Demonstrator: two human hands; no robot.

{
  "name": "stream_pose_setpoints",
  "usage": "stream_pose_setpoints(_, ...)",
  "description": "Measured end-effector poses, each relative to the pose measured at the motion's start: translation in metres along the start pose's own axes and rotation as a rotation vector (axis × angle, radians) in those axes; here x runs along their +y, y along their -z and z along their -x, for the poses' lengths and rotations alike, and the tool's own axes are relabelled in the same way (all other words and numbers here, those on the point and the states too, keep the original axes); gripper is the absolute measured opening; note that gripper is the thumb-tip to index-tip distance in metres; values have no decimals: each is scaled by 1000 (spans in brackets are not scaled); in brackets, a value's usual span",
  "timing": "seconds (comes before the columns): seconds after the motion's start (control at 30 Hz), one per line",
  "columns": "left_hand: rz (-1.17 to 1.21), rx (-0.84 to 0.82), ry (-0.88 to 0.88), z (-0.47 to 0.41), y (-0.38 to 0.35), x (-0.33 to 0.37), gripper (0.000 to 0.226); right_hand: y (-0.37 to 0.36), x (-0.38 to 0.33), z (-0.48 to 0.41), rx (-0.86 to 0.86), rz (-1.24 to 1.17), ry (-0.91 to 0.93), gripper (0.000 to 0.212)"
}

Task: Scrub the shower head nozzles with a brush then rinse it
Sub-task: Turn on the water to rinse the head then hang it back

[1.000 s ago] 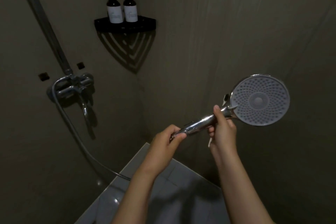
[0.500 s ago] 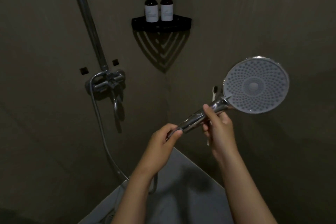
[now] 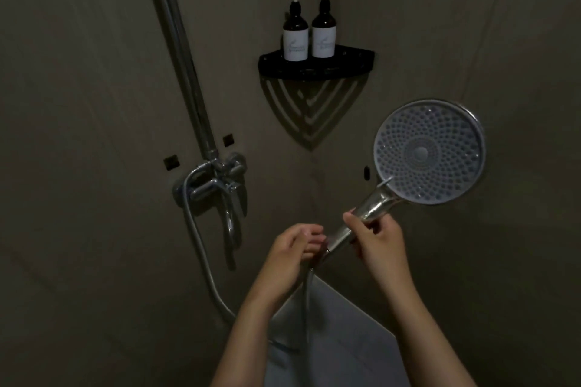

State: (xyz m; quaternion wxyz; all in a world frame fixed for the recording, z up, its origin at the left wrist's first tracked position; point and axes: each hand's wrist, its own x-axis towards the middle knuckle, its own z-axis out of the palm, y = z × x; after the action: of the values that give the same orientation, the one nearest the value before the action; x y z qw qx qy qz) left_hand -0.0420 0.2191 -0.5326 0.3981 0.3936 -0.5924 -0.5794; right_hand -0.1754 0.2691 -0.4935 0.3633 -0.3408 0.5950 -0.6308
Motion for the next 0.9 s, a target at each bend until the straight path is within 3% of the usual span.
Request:
stream_pose_setpoints(0.2,596,251,64,-52,75,7,26,-35,14,-24,56,78,21,9)
stream_pose_setpoints(0.4,1021,335,205,-103,123,14,43,-49,28,-44,143,106,23,20)
stream_pose_setpoints(0.53,1253,293,259,-124,137,18,38,-48,32,-52,195,112,17,22)
stream_pose_setpoints(0.67,1367,235,234,-139,144,14,33,-48,31,-58,224,119,12,26)
stream_pose_setpoints(0.9,1316,199,185,-153,143,3,26,-54,36,-62,165,155,-12,20)
